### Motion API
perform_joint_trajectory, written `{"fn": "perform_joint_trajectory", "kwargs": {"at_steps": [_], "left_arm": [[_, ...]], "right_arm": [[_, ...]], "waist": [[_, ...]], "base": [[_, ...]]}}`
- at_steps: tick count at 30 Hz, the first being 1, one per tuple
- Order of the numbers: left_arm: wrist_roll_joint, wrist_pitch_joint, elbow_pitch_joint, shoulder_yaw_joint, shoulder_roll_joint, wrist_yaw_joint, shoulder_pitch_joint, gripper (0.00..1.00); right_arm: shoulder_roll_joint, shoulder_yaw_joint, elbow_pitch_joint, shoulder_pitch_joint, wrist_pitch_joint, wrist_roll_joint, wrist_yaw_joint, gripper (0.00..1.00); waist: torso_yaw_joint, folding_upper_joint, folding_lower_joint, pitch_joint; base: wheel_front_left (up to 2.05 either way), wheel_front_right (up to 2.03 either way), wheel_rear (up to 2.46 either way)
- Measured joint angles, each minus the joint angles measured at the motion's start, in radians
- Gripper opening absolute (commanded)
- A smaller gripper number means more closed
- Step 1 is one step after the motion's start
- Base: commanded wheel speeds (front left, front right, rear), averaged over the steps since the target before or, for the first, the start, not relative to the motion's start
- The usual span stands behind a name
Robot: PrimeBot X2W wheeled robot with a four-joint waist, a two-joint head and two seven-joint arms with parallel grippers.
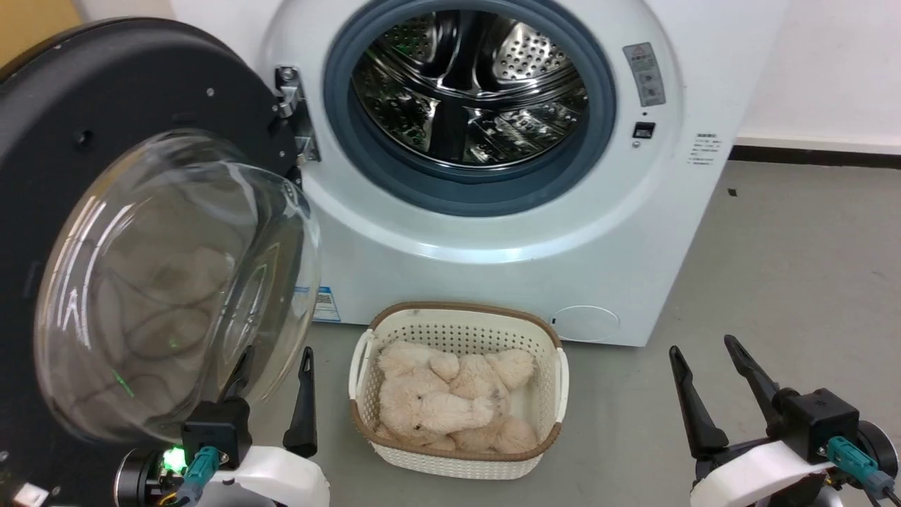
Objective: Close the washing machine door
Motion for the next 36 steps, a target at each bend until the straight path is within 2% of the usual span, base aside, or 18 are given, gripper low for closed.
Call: {"fn": "perform_joint_trajectory", "kwargs": {"at_steps": [24, 36], "left_arm": [[-0.012, -0.048, -0.008, -0.011, 0.0, 0.004, 0.012, 1.0], [-0.027, -0.075, -0.041, 0.004, 0.0, 0.026, 0.03, 1.0]], "right_arm": [[0.0, 0.018, 0.002, 0.017, -0.048, 0.045, 0.0, 1.0], [0.0, 0.052, 0.017, 0.011, -0.075, 0.069, 0.0, 1.0]], "waist": [[0.149, 0.0, 0.0, -0.02], [0.219, 0.0, 0.0, -0.01]], "base": [[0.0, 0.0, 0.0], [0.0, 0.0, 0.0]]}}
